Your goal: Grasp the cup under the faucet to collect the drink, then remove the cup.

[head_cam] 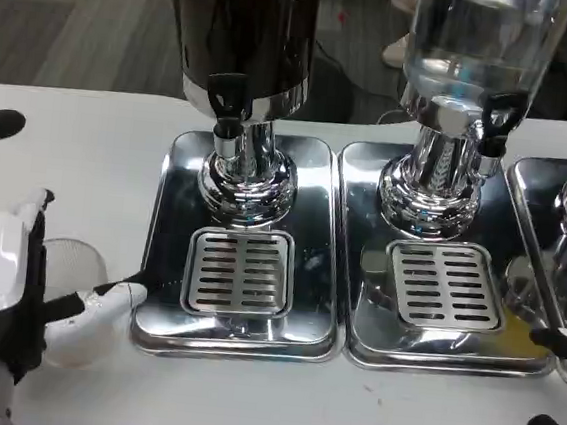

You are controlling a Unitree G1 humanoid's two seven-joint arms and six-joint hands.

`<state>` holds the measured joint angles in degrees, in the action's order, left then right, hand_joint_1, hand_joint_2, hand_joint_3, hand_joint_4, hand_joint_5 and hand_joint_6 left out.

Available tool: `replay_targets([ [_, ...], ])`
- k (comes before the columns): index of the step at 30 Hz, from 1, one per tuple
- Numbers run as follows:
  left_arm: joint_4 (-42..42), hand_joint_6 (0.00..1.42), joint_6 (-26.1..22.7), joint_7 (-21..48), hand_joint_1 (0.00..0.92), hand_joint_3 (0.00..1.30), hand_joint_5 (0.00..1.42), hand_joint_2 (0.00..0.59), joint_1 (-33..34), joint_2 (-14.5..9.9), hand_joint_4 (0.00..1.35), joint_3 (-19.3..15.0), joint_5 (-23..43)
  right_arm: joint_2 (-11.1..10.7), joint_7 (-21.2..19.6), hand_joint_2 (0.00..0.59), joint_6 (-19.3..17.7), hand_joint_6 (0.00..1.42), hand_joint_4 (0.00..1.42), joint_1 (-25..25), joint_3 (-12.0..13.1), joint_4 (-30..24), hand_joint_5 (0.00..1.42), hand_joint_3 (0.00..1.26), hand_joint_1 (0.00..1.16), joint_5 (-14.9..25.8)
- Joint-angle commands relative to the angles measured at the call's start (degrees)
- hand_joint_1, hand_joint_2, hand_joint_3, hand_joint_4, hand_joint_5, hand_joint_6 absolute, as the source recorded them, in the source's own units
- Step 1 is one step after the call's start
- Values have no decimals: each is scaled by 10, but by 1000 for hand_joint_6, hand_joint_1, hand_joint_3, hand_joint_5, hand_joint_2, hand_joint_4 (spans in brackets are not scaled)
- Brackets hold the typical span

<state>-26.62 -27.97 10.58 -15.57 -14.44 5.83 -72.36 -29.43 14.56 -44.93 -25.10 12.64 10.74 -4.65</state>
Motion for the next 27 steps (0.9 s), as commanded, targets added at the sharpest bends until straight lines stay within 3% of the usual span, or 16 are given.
replay_targets([
  [1,16,715,-2,15,214,130,380,45,-1,-3,163,12,-18,3,-1,256,1,102,214,-3,0,4,193,275,640,2],
  [9,13,750,-6,42,238,123,406,36,-5,-8,154,13,-40,5,-2,256,-2,102,214,0,-1,17,193,275,640,5],
  [18,5,1083,-11,30,329,385,721,71,-23,2,444,7,-50,5,0,263,-2,102,214,-1,-2,14,193,277,633,5],
  [27,-7,1194,1,-34,341,529,887,108,-48,16,607,9,-51,4,2,265,-5,102,214,-3,-5,18,193,276,629,5],
])
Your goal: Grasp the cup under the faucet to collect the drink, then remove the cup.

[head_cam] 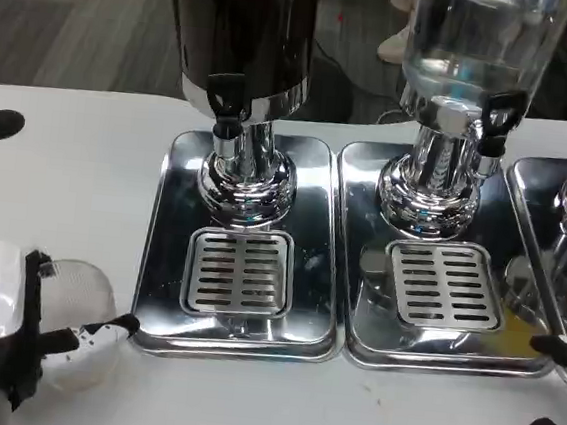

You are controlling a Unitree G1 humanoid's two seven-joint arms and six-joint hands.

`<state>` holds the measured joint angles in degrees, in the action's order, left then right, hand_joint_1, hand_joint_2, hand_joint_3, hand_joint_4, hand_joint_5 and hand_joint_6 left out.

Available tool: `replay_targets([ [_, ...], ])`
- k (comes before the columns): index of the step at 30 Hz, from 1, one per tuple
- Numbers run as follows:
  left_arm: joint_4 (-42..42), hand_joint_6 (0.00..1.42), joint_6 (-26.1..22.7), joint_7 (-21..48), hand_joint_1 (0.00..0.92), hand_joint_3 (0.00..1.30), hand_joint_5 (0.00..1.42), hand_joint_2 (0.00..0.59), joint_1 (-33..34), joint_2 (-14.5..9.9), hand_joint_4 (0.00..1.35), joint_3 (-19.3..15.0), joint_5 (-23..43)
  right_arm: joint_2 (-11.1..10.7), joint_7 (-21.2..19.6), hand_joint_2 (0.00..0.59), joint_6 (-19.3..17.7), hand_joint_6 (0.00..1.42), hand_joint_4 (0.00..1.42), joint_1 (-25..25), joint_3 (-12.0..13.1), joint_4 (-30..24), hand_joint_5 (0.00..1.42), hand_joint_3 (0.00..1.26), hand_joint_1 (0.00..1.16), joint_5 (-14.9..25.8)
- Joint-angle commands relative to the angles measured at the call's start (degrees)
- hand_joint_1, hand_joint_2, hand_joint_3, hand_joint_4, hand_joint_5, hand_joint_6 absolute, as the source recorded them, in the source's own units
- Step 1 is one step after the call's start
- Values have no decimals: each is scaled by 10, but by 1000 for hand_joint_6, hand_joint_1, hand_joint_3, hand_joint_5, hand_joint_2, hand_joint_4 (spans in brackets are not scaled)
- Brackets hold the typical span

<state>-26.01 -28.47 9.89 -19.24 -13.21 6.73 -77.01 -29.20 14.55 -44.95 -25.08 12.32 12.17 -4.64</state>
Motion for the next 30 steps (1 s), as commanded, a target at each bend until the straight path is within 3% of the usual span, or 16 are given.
replay_targets([
  [1,-14,1195,7,-30,341,532,889,108,-13,5,609,-1,-5,2,2,265,-6,102,214,-3,-2,4,193,276,629,6],
  [20,-76,1249,30,-45,368,570,942,108,-20,27,635,-24,6,1,2,265,-15,102,214,-9,-3,4,193,276,627,8],
  [30,-59,1255,25,-1,372,575,944,108,54,31,636,-22,-4,1,4,265,-17,102,214,-13,-4,-2,193,276,627,12],
])
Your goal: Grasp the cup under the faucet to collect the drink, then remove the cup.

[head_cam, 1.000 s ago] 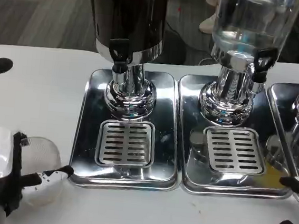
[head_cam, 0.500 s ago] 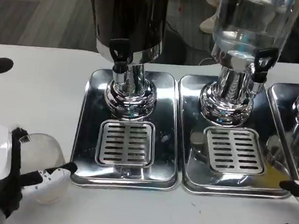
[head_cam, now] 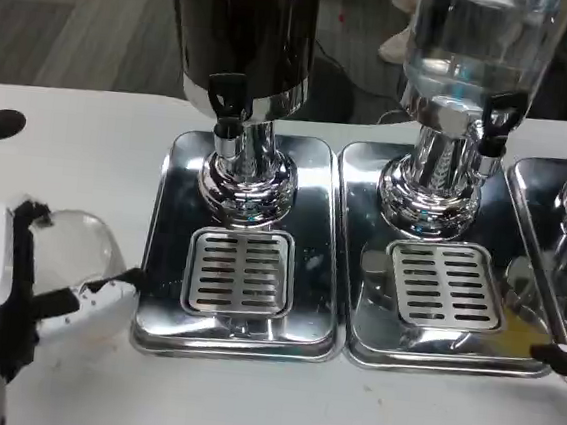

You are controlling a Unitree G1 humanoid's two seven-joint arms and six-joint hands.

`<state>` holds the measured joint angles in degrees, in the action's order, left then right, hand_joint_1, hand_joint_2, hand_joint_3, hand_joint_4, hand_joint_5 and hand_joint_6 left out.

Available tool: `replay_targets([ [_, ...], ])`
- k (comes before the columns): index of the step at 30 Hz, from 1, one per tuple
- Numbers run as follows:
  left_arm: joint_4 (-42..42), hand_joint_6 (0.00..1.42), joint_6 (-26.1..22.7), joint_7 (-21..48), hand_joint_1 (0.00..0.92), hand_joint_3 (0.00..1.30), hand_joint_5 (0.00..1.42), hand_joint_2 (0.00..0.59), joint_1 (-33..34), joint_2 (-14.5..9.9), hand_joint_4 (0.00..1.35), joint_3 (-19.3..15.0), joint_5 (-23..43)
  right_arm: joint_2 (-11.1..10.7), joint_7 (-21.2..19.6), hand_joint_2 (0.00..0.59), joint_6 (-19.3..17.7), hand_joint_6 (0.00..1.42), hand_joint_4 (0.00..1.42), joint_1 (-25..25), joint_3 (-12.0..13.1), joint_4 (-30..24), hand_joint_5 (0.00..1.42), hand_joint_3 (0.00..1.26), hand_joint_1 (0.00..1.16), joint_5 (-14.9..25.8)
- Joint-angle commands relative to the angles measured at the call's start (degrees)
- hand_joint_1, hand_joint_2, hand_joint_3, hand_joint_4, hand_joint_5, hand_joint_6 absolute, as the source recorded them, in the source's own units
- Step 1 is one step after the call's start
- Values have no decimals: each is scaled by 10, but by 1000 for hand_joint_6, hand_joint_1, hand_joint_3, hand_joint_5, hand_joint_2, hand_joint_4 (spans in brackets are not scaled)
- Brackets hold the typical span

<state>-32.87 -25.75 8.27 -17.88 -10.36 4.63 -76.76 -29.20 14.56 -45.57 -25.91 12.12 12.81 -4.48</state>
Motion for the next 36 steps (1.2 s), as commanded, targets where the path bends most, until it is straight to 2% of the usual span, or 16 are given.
replay_targets([
  [1,19,1255,-4,20,372,575,944,109,53,3,636,2,-9,1,4,265,-12,102,214,-6,-2,-8,193,276,627,11],
  [11,131,1243,-28,30,373,576,932,104,168,32,636,55,-22,-4,8,265,-24,102,214,-15,5,5,193,276,627,22],
  [21,208,1234,-51,10,373,576,927,103,233,60,629,114,-26,-11,14,265,-32,102,214,-5,6,32,193,276,627,28],
  [36,278,1218,-72,-21,373,570,918,103,285,70,620,134,-10,-17,25,266,-36,102,214,13,6,63,193,284,626,33],
])
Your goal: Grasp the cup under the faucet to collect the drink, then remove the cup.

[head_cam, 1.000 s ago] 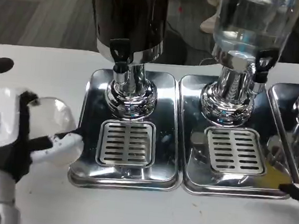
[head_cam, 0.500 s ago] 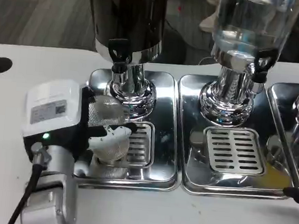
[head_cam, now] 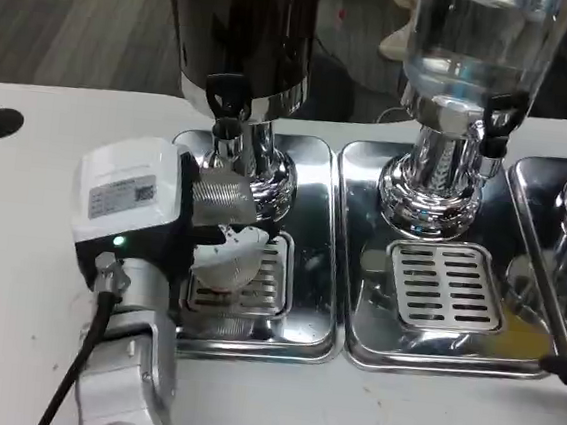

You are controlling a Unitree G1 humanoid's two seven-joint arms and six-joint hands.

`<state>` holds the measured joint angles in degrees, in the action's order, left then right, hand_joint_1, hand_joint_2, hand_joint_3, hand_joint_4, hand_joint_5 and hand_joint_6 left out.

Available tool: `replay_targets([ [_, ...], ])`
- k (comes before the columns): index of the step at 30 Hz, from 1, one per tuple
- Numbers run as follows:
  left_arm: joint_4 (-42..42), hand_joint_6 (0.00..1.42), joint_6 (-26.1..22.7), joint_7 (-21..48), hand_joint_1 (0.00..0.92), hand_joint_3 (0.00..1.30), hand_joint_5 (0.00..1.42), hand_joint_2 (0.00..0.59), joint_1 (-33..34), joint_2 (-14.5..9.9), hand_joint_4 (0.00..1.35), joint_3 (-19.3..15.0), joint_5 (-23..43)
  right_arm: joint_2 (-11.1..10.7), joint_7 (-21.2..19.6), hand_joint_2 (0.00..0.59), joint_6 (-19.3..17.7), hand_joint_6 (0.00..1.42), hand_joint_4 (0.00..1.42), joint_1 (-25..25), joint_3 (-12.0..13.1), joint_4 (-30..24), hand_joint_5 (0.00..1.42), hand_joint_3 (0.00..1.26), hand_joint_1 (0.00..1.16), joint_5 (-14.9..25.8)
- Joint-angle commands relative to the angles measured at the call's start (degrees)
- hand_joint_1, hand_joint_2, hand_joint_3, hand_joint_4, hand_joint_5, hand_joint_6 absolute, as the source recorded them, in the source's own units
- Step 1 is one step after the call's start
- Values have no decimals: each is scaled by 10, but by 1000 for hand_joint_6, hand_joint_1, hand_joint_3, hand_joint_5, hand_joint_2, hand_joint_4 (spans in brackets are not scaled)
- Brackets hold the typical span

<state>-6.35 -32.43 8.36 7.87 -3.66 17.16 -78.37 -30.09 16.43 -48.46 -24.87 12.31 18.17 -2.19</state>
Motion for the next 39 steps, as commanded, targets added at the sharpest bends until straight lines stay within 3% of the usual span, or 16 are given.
replay_targets([
  [1,17,1216,-6,-23,373,569,917,103,30,3,618,9,8,-8,7,266,-7,102,214,4,4,11,193,284,626,10],
  [8,56,1191,-14,-42,355,557,902,100,44,-2,612,12,31,-10,10,263,-9,102,214,10,5,22,193,284,628,12],
  [19,64,1083,-27,-32,193,488,823,57,54,-18,542,25,42,-12,14,257,-7,102,219,22,4,33,193,285,636,13],
  [35,28,1031,-30,-18,150,434,769,49,39,-42,493,26,50,-7,11,263,-1,102,224,31,-5,27,193,285,625,3],
  [39,-8,985,-28,-20,41,387,715,21,22,-49,409,17,57,-5,9,261,1,102,224,29,-8,21,193,285,621,-1],
])
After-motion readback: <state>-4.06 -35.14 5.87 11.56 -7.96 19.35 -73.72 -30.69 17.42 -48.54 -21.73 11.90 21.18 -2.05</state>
